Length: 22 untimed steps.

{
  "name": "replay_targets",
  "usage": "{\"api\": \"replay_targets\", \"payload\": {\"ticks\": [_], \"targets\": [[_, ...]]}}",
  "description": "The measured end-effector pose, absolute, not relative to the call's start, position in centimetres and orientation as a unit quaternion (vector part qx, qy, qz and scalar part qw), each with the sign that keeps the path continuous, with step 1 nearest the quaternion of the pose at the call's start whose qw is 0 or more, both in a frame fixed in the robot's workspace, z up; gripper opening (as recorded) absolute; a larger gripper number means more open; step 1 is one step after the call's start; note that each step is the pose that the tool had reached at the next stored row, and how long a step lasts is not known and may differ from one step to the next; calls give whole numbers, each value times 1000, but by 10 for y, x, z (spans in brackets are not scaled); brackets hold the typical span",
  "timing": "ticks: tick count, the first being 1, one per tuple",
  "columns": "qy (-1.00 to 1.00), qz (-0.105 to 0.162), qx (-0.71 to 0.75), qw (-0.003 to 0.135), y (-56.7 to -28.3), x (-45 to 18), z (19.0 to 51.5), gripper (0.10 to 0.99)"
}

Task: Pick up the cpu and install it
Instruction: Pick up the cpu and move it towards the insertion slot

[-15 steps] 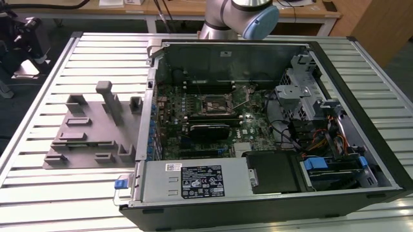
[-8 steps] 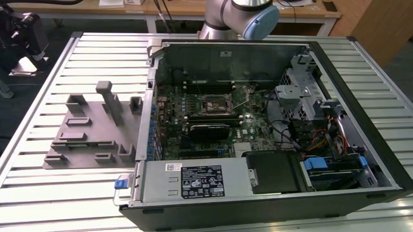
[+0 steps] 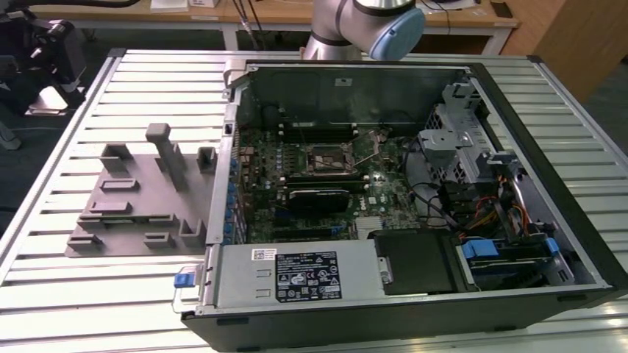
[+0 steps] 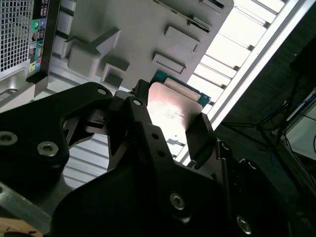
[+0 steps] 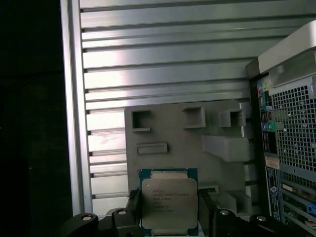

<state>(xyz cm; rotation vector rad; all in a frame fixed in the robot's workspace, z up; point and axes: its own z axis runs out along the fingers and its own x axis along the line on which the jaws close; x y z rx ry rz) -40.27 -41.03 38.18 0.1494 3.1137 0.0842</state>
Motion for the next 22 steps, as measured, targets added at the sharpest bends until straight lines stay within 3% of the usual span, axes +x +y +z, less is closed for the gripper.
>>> {"api": "replay_targets", "payload": {"ticks": [22], "targets": [[998, 26, 48, 1, -410, -369, 382, 545]]}}
